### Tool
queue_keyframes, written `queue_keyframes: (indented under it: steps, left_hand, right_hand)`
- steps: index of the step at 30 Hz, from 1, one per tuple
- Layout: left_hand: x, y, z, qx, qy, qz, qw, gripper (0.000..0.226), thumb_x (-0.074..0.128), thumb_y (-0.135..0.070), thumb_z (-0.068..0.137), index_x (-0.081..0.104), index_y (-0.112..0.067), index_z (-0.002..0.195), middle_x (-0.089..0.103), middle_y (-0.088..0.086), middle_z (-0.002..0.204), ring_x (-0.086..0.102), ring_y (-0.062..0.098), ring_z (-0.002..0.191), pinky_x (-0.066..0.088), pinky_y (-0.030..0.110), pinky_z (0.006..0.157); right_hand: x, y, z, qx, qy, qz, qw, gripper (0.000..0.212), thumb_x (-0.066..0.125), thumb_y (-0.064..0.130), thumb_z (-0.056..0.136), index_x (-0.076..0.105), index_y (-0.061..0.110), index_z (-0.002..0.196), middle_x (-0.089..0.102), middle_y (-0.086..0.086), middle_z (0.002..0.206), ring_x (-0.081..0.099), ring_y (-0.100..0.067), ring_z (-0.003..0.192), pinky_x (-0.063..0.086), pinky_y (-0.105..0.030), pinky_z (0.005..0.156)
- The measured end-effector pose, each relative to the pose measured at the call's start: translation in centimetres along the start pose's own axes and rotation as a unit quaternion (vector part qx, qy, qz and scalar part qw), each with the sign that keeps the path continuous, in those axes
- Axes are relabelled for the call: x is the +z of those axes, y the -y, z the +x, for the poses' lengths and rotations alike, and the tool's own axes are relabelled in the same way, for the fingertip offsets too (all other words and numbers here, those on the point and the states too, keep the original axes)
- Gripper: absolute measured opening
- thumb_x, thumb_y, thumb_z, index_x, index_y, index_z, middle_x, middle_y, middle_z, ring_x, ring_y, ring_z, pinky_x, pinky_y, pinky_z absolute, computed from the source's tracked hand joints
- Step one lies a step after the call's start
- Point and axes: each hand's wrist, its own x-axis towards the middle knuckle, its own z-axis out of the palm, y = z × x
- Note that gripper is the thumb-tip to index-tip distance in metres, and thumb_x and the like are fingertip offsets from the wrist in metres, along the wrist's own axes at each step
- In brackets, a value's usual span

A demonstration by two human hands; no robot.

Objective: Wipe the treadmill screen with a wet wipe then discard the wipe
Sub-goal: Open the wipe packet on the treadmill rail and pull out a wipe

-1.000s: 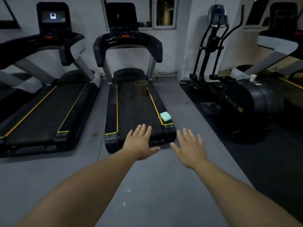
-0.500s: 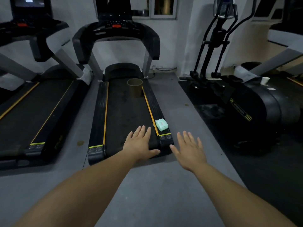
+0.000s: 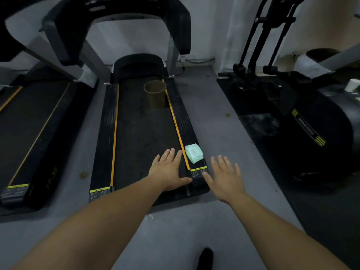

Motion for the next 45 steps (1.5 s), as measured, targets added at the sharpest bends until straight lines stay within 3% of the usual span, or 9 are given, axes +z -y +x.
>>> queue_keyframes:
  steps: [13, 22, 28, 31, 35, 39, 45]
  left_hand:
    - [1.9, 2.5, 20.7, -0.059, 0.072, -0.06, 0.994, 0.119, 0.051, -0.082, 0.08, -0.013, -0.022, 0.16, -0.012, 0.006, 0.171, -0.012, 0.02, 0.156, 0.003, 0.049, 0.127]
    - [5.4, 7.3, 33.2, -0.013, 0.097, -0.07, 0.993, 0.122, 0.055, -0.081, 0.079, -0.014, -0.02, 0.159, -0.012, 0.006, 0.171, -0.011, 0.021, 0.157, 0.002, 0.049, 0.127]
    - [11.9, 9.1, 40.5, 0.014, 0.119, -0.089, 0.989, 0.123, 0.058, -0.078, 0.079, -0.016, -0.021, 0.159, -0.01, 0.005, 0.171, -0.007, 0.02, 0.157, 0.005, 0.046, 0.127]
    - [16.5, 9.7, 44.4, 0.018, 0.123, -0.092, 0.988, 0.126, 0.059, -0.08, 0.078, -0.017, -0.021, 0.158, -0.011, 0.005, 0.171, -0.007, 0.02, 0.157, 0.004, 0.045, 0.127]
    - [23.3, 10.8, 49.1, 0.016, 0.12, -0.086, 0.989, 0.126, 0.058, -0.08, 0.077, -0.017, -0.02, 0.158, -0.013, 0.005, 0.171, -0.009, 0.019, 0.157, 0.003, 0.043, 0.127]
    - [30.1, 11.3, 54.0, 0.023, 0.093, -0.091, 0.991, 0.124, 0.059, -0.077, 0.079, -0.014, -0.017, 0.159, -0.013, 0.005, 0.171, -0.01, 0.018, 0.157, 0.003, 0.042, 0.128]
    - [38.0, 11.3, 59.6, 0.03, 0.081, -0.098, 0.991, 0.125, 0.059, -0.078, 0.078, -0.011, -0.014, 0.159, -0.014, 0.004, 0.171, -0.012, 0.016, 0.156, -0.002, 0.037, 0.125]
  right_hand:
    - [4.3, -3.9, 22.1, -0.03, 0.111, 0.004, 0.993, 0.073, 0.021, 0.061, 0.104, 0.007, 0.021, 0.164, 0.005, -0.007, 0.173, -0.001, -0.024, 0.16, 0.002, -0.053, 0.128]
    - [10.3, -2.7, 32.3, 0.027, 0.141, 0.033, 0.989, 0.073, 0.022, 0.061, 0.105, 0.006, 0.02, 0.164, 0.005, -0.009, 0.173, 0.0, -0.027, 0.159, 0.003, -0.051, 0.129]
    - [17.1, -3.9, 37.4, 0.065, 0.132, 0.07, 0.987, 0.076, 0.025, 0.063, 0.102, 0.017, 0.019, 0.163, 0.018, -0.011, 0.171, 0.012, -0.027, 0.158, 0.01, -0.049, 0.129]
    - [21.7, -5.4, 41.0, 0.075, 0.096, 0.085, 0.989, 0.085, 0.018, 0.068, 0.091, 0.034, 0.015, 0.155, 0.043, -0.013, 0.157, 0.037, -0.032, 0.147, 0.03, -0.051, 0.121]
    - [28.6, -7.5, 45.3, 0.094, 0.071, 0.115, 0.986, 0.075, 0.03, 0.062, 0.092, 0.048, 0.009, 0.143, 0.059, -0.014, 0.138, 0.055, -0.034, 0.125, 0.049, -0.048, 0.102]
    - [35.1, -9.7, 48.8, 0.099, 0.062, 0.117, 0.986, 0.057, 0.06, 0.041, 0.098, 0.053, 0.006, 0.142, 0.063, -0.014, 0.134, 0.058, -0.033, 0.12, 0.049, -0.043, 0.095]
    - [42.1, -11.7, 54.1, 0.094, 0.053, 0.139, 0.984, 0.049, 0.064, 0.031, 0.098, 0.057, 0.007, 0.14, 0.064, -0.014, 0.133, 0.057, -0.033, 0.12, 0.048, -0.042, 0.094]
